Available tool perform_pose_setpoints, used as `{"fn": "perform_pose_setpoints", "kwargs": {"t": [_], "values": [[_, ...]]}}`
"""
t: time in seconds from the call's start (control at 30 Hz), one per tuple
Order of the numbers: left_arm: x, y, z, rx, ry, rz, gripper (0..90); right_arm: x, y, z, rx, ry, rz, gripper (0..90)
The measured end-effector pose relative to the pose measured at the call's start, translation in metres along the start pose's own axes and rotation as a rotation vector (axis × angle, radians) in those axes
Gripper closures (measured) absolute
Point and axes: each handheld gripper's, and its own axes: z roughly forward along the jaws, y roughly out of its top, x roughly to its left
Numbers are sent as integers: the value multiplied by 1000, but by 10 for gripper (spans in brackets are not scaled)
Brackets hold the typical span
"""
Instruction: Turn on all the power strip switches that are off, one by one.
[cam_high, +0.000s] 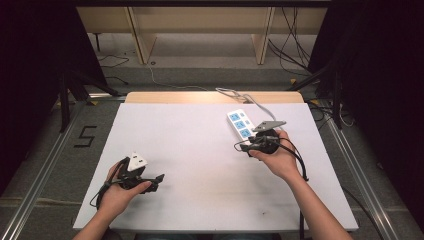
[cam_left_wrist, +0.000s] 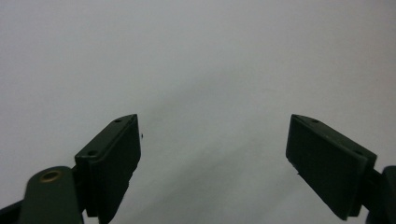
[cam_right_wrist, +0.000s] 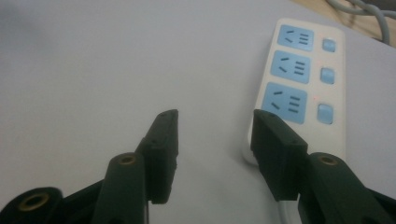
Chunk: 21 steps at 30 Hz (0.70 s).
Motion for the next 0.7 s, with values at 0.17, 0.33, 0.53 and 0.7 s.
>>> {"fn": "perform_pose_setpoints", "kwargs": {"t": [0.17, 0.33, 0.53, 0.7], "values": [[-1, 0, 0, -2, 0, 1, 178, 11, -14, -8, -22, 19, -21, 481], [-1, 0, 0, -2, 2, -4, 178, 22, -31, -15, -58, 45, -21, 444], [-1, 0, 1, -1, 2, -1, 177, 33, -55, -24, -93, 57, 4, 414], [-1, 0, 0, -5, 5, 1, 177, 36, -64, -31, -144, 54, 10, 408]]}}
